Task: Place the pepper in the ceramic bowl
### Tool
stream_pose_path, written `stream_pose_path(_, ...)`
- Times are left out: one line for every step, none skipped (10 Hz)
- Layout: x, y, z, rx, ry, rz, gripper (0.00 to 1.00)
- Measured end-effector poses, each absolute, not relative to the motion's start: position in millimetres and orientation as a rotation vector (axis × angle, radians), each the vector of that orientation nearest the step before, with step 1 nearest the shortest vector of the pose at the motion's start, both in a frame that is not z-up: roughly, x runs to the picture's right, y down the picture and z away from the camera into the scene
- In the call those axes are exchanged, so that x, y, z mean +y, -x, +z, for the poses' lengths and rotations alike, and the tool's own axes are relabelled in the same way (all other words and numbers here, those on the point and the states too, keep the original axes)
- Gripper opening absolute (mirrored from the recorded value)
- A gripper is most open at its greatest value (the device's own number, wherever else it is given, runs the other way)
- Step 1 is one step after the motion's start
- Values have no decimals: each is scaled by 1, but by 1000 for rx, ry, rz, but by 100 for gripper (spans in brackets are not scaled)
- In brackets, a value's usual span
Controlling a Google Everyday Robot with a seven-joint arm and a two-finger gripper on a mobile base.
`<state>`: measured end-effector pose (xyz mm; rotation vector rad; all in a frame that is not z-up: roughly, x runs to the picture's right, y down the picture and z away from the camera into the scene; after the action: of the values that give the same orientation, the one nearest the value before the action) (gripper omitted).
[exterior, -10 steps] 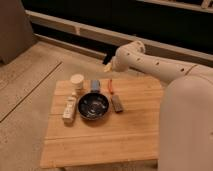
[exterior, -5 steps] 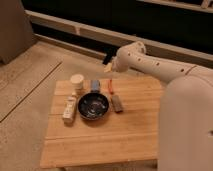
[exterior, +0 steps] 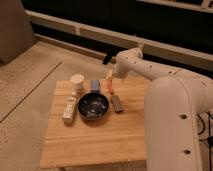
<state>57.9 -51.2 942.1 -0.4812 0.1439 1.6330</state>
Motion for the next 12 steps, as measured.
stream_pose_path(-44, -49, 951, 155, 532, 1639, 65)
stream_pose_path(-37, -42, 958, 170, 575, 1634, 65)
stream_pose_path(-28, -39, 964, 196, 604, 1617, 65)
stream_pose_path(-12, -32, 974, 242, 655, 1589, 65)
stream_pose_path(-3, -32, 980, 275, 681, 1579, 65)
stream_pose_path(5, -34, 986, 309, 698, 1568, 65)
stream_pose_path(10, -41, 994, 350, 705, 1557, 65)
stream_pose_path(11, -45, 1000, 374, 703, 1549, 65)
stream_pose_path(9, -46, 1003, 384, 699, 1543, 65)
stream_pose_path(2, -45, 1008, 385, 687, 1536, 65)
stream_pose_path(-4, -46, 1012, 381, 678, 1528, 60)
stream_pose_path(-7, -45, 1014, 374, 676, 1521, 52)
